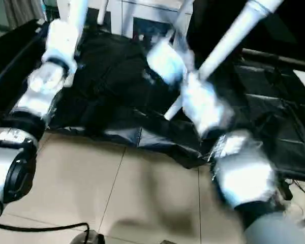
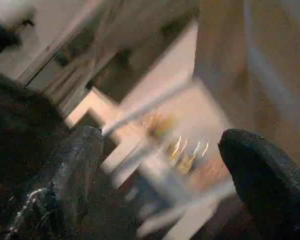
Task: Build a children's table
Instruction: Flip table
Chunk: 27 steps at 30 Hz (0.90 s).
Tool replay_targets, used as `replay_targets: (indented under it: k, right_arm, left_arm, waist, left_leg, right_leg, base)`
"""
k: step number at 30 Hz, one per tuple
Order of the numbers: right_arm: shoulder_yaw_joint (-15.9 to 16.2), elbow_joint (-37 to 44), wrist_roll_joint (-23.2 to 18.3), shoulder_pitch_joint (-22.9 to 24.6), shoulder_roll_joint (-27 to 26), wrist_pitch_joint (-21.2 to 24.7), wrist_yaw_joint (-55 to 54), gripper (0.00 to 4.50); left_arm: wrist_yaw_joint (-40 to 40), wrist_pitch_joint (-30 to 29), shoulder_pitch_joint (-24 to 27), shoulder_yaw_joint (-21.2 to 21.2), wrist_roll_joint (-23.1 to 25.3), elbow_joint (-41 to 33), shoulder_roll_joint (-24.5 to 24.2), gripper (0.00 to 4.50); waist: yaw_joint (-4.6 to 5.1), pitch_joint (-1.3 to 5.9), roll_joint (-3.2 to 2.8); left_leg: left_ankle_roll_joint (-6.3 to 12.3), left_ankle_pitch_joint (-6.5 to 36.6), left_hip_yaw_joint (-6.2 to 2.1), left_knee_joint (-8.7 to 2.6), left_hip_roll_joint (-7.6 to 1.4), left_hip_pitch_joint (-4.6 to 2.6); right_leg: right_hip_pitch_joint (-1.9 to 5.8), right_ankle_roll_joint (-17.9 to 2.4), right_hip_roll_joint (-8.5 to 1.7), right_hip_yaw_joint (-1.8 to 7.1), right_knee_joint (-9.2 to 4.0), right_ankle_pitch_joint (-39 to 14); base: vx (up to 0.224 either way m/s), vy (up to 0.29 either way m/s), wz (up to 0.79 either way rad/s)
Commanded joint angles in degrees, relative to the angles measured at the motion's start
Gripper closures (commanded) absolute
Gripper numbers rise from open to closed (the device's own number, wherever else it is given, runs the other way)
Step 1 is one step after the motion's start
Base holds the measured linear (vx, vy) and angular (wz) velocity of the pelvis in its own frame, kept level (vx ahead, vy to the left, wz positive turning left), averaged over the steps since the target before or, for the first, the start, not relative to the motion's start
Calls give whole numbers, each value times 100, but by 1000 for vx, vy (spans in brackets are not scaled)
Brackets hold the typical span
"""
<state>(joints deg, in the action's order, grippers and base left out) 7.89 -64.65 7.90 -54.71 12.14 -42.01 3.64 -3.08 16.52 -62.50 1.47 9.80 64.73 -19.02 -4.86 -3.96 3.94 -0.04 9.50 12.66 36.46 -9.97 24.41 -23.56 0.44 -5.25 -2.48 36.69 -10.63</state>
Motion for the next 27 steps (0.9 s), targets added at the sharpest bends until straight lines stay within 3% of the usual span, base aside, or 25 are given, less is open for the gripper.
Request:
replay_targets:
  k: [1,3,8,9,10,11,13,15,18,19,20,21,27]
  right_arm:
    - [-393,327,-567,293,-47,332,-97,42]
    - [-529,471,-663,507,-99,481,-239,42]
    - [-772,773,-833,814,-177,760,-535,42]
    - [-798,872,-840,883,-186,819,-619,42]
    - [-865,884,-846,871,-168,837,-703,42]
    - [-960,934,-889,849,-149,974,-759,42]
    - [-1083,937,-992,781,-144,1128,-799,42]
    - [-1182,1040,-1136,741,-143,1501,-743,42]
    - [-1237,1136,-1154,749,-145,1768,-880,42]
    - [-1271,1209,-1171,771,-170,1835,-961,42]
    - [-1278,1314,-1170,817,-210,1846,-1009,42]
    - [-1277,1385,-1171,850,-239,1841,-1026,42]
    - [-1353,2069,-908,1390,-494,1913,-1751,42]
  left_arm:
    - [-505,-208,217,-317,279,301,103,291]
    - [-605,-217,251,-318,243,340,96,291]
    - [-828,-145,335,-398,258,461,67,291]
    - [-920,-110,360,-419,260,489,53,291]
    - [-1046,-59,403,-420,248,546,54,291]
    - [-1102,-62,436,-439,264,604,41,291]
    - [-1125,-92,453,-457,287,660,22,291]
    - [-1118,-116,458,-492,312,706,-22,291]
    - [-1112,-108,456,-493,323,699,-48,291]
    - [-1090,-115,454,-496,334,696,-54,291]
    - [-1066,-116,453,-501,338,694,-61,291]
    - [-1052,-116,453,-504,337,692,-66,291]
    - [-972,-114,430,-538,352,735,-119,291]
  waist:
    - [96,362,-111]
    - [115,356,-121]
    - [138,321,-146]
    - [152,285,-183]
    - [166,259,-182]
    - [183,249,-143]
    - [189,249,-148]
    - [206,221,-93]
    - [246,204,-100]
    - [263,194,-50]
    - [263,185,-77]
    - [288,189,-48]
    - [297,173,-42]
  left_leg:
    - [-227,2593,-260,-567,-334,-393]
    - [-385,2843,-266,-581,-330,-436]
    - [-507,3018,-286,-640,-325,-457]
    - [-555,3157,-295,-649,-322,-471]
    - [-575,3233,-293,-661,-322,-472]
    - [-597,3317,-295,-668,-315,-488]
    - [-582,3338,-297,-682,-315,-517]
    - [-535,3270,-291,-713,-319,-500]
    - [-603,3335,-311,-724,-323,-494]
    - [-630,3370,-315,-725,-327,-495]
    - [-663,3413,-325,-732,-329,-501]
    - [-691,3406,-336,-742,-327,-472]
    - [-770,3361,-331,-760,-326,-481]
  right_leg:
    - [12,-1006,-262,203,-507,-1260]
    - [-25,-977,-253,190,-523,-1476]
    - [-47,-804,-258,182,-560,-1591]
    - [-77,-773,-254,187,-581,-1697]
    - [-90,-741,-246,188,-597,-1753]
    - [-99,-697,-247,189,-613,-1829]
    - [-87,-667,-256,191,-627,-1854]
    - [-74,-631,-253,193,-645,-1825]
    - [-86,-606,-268,186,-653,-1953]
    - [-96,-597,-276,183,-657,-2015]
    - [-105,-592,-276,184,-656,-2042]
    - [-82,-583,-285,176,-644,-2039]
    - [-102,-592,-279,191,-636,-1830]
  base:
    - [0,0,0]
    - [0,0,0]
    - [0,0,0]
    - [0,0,0]
    - [0,0,0]
    - [0,0,0]
    - [0,0,0]
    - [0,0,0]
    - [0,0,0]
    - [0,0,0]
    - [0,0,0]
    - [0,0,0]
    - [0,0,0]
